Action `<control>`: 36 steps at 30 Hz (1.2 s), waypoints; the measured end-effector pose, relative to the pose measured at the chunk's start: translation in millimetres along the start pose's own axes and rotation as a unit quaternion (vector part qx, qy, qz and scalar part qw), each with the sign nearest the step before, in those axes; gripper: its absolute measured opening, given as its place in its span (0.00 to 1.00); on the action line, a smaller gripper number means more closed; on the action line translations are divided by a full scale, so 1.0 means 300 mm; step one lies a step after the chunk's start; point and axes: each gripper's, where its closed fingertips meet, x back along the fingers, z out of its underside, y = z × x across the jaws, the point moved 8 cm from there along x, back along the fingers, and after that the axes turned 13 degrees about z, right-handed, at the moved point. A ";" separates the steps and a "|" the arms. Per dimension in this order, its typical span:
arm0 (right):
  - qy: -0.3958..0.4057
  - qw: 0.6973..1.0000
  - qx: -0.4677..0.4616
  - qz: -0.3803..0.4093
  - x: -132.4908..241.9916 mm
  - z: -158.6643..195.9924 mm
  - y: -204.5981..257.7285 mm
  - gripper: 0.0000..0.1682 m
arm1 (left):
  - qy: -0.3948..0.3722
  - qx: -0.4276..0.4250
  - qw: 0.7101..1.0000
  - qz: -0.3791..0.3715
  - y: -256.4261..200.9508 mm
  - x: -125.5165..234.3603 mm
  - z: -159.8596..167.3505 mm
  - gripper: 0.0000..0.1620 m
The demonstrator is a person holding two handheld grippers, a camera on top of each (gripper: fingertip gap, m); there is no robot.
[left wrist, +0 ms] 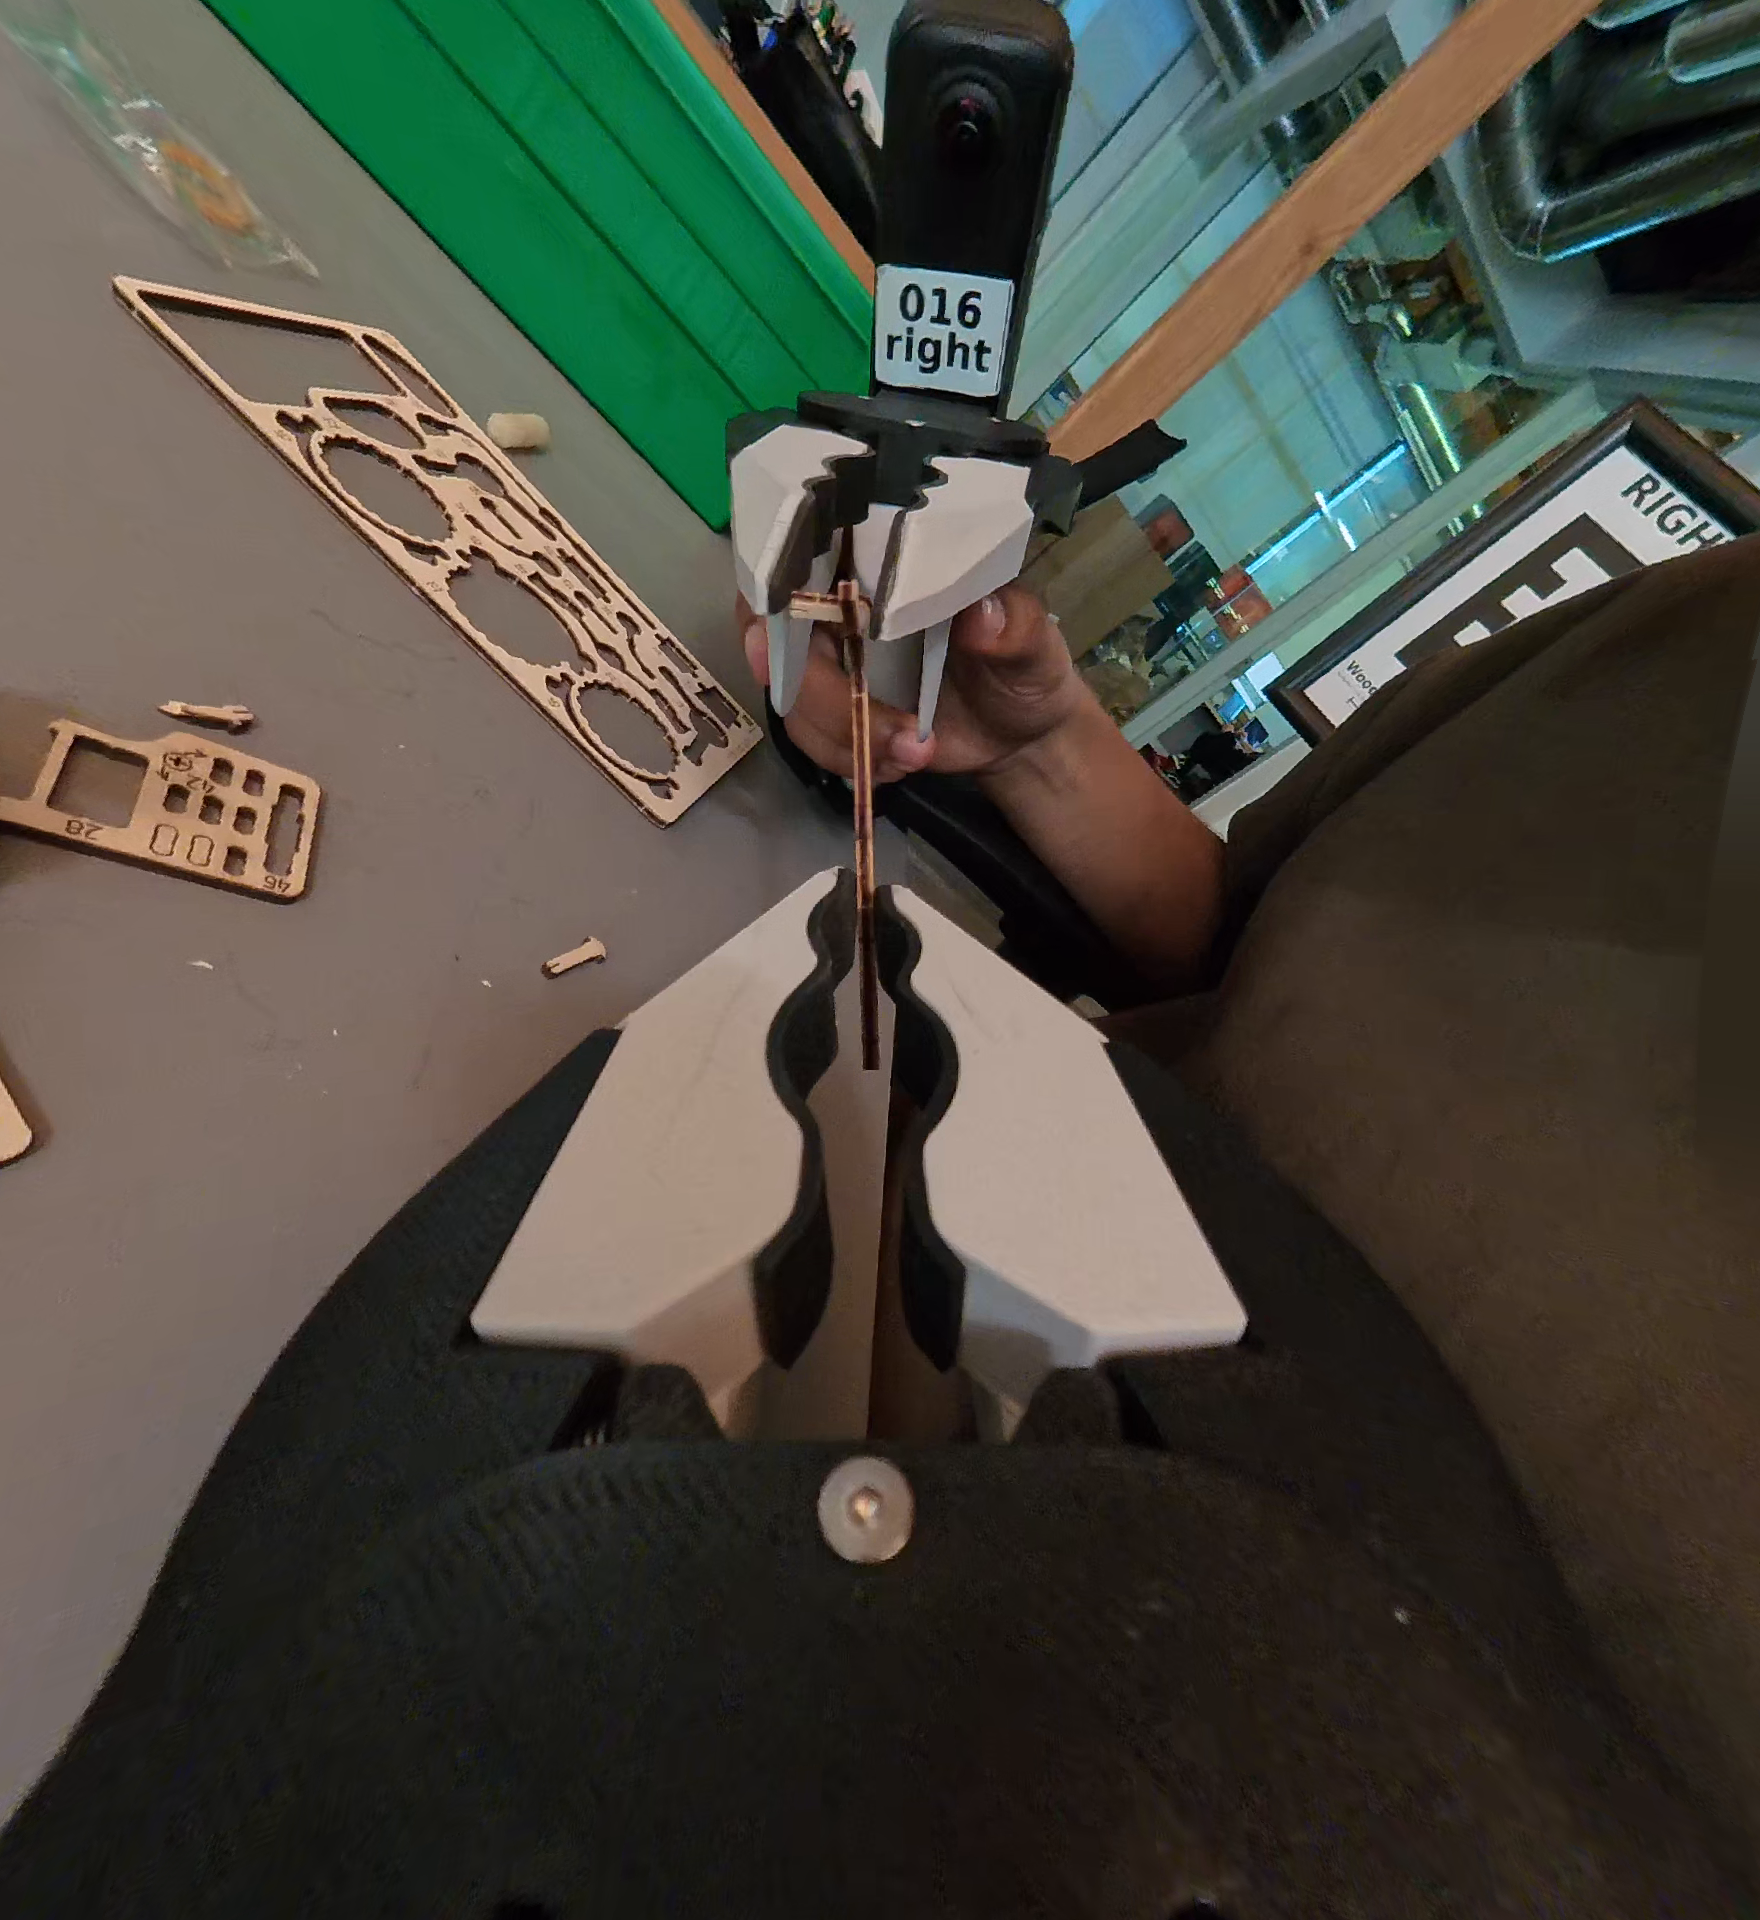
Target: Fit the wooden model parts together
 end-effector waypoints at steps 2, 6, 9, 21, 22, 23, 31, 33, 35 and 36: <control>-0.001 1.000 -0.005 0.000 0.000 0.000 -0.002 0.10 | -0.001 -0.001 1.000 0.000 0.000 0.001 -0.001 0.00; -0.006 1.000 -0.012 0.008 0.001 -0.003 -0.009 0.17 | -0.011 0.007 1.000 -0.001 0.004 0.008 -0.006 0.00; -0.026 0.999 -0.013 0.018 0.012 -0.017 -0.015 0.25 | -0.048 0.027 0.998 -0.022 0.024 0.037 -0.021 0.00; 0.203 0.899 0.334 0.196 -0.095 0.122 0.033 0.07 | -0.104 0.056 0.986 -0.121 0.075 0.099 -0.037 0.00; 0.212 0.890 0.350 0.201 -0.100 0.131 0.034 0.07 | -0.106 0.058 0.985 -0.120 0.076 0.100 -0.037 0.00; 0.218 0.885 0.355 0.205 -0.104 0.138 0.032 0.07 | -0.105 0.059 0.986 -0.119 0.077 0.100 -0.037 0.00; 0.233 0.898 0.316 0.197 -0.120 0.154 0.023 0.06 | -0.099 0.061 0.986 -0.119 0.079 0.096 -0.035 0.00; 0.232 0.899 0.314 0.197 -0.120 0.154 0.022 0.06 | -0.099 0.061 0.986 -0.120 0.080 0.096 -0.035 0.00; 0.232 0.900 0.311 0.197 -0.120 0.153 0.021 0.06 | -0.098 0.061 0.986 -0.120 0.080 0.094 -0.034 0.00; 0.232 0.901 0.309 0.197 -0.120 0.153 0.021 0.06 | -0.097 0.062 0.986 -0.120 0.080 0.094 -0.034 0.00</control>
